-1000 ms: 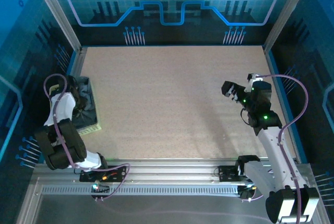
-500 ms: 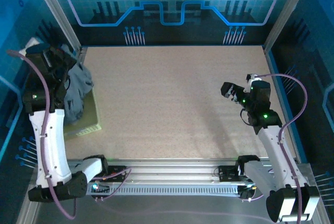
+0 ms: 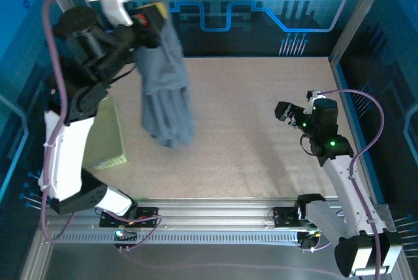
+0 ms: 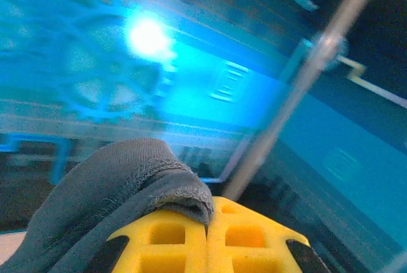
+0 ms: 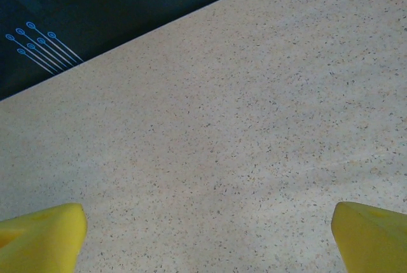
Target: Fold the inside-out t-shirt
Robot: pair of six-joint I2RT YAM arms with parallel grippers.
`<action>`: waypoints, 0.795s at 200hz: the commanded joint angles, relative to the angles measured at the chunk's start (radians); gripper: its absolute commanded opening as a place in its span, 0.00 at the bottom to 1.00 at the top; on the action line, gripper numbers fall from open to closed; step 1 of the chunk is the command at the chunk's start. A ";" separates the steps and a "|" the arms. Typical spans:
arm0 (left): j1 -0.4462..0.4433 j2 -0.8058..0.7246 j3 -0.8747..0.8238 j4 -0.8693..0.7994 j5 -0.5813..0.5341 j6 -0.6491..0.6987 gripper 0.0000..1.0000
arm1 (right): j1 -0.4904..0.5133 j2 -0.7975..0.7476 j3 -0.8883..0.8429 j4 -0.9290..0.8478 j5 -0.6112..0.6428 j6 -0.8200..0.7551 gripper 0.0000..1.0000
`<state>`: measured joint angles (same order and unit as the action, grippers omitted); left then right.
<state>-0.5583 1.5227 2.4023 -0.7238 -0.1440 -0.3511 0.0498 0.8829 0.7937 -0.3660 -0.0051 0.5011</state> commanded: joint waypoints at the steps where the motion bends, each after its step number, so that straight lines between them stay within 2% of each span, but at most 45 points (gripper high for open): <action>1: -0.116 0.089 0.029 0.062 -0.003 0.081 0.00 | 0.019 -0.003 0.032 -0.031 0.016 -0.004 1.00; 23: -0.162 0.135 -0.075 0.108 0.036 0.035 0.00 | 0.020 0.002 0.044 -0.052 0.020 -0.009 1.00; 48: -0.167 0.164 -0.166 0.118 0.141 -0.014 0.00 | 0.019 0.002 0.045 -0.063 0.041 -0.017 1.00; 61: -0.171 0.138 -0.249 0.098 0.125 -0.007 0.00 | 0.021 0.002 0.044 -0.061 0.041 -0.019 1.00; 83: -0.151 -0.042 -0.650 0.176 -0.037 -0.036 0.00 | 0.027 0.013 0.042 -0.054 0.028 -0.026 1.00; 120: 0.030 -0.355 -1.334 0.259 0.018 -0.310 0.00 | 0.064 0.108 0.056 -0.053 0.052 -0.042 1.00; 138: 0.065 -0.417 -1.528 0.264 0.050 -0.366 0.00 | 0.097 0.197 0.079 -0.049 0.056 -0.044 1.00; 159: 0.069 -0.440 -1.662 0.301 0.061 -0.400 0.00 | 0.164 0.330 0.167 -0.057 0.094 -0.074 0.99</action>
<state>-0.4915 1.1179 0.8715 -0.5072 -0.1165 -0.6331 0.1406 1.0897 0.8619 -0.4152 0.0444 0.4667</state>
